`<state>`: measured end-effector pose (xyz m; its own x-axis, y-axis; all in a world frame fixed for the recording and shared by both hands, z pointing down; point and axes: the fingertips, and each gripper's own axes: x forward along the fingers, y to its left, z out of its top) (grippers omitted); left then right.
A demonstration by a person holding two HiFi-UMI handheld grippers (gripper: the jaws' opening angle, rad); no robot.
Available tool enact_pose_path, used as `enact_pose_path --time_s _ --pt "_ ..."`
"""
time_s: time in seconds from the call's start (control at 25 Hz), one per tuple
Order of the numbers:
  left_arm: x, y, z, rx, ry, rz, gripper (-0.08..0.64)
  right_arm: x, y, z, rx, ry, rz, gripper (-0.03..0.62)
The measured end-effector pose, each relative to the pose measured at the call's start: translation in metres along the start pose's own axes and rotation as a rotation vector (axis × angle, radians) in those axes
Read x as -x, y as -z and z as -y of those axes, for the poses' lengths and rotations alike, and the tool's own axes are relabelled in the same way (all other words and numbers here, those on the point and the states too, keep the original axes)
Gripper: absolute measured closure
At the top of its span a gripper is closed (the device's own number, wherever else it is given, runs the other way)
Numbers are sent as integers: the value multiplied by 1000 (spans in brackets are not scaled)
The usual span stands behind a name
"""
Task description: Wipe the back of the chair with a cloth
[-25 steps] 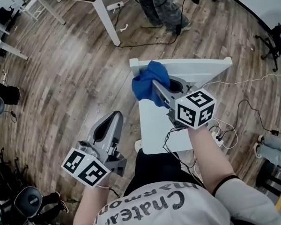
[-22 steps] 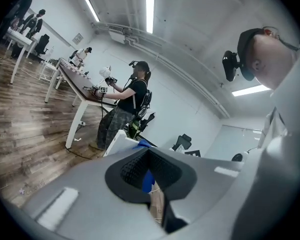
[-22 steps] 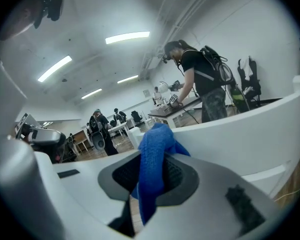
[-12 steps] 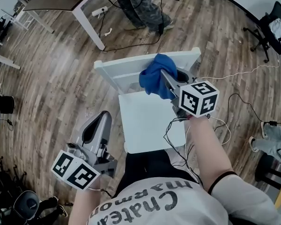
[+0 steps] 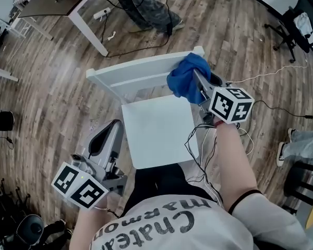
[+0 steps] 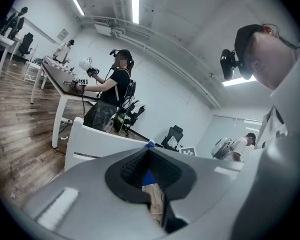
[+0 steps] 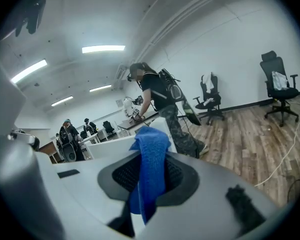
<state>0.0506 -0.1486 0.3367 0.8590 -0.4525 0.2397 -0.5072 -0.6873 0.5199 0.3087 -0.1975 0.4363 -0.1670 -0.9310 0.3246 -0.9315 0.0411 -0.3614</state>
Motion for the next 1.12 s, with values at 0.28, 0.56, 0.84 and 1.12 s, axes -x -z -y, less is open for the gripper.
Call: enact_pose_path --time_s 0.28,0.56,0.84,1.12 --pt "-8 0 5 -9 31 -2 552 11 -3 14 3 47 15 511" --pt "9 5 -9 53 4 8 552 -1 8 -65 122 -96 -25 512" --pt "50 6 -35 98 -59 64 552 -56 63 -170 202 -313 -193 512" --pt "113 2 -83 159 -182 132 552 -106 106 -245 228 -423 -303 511"
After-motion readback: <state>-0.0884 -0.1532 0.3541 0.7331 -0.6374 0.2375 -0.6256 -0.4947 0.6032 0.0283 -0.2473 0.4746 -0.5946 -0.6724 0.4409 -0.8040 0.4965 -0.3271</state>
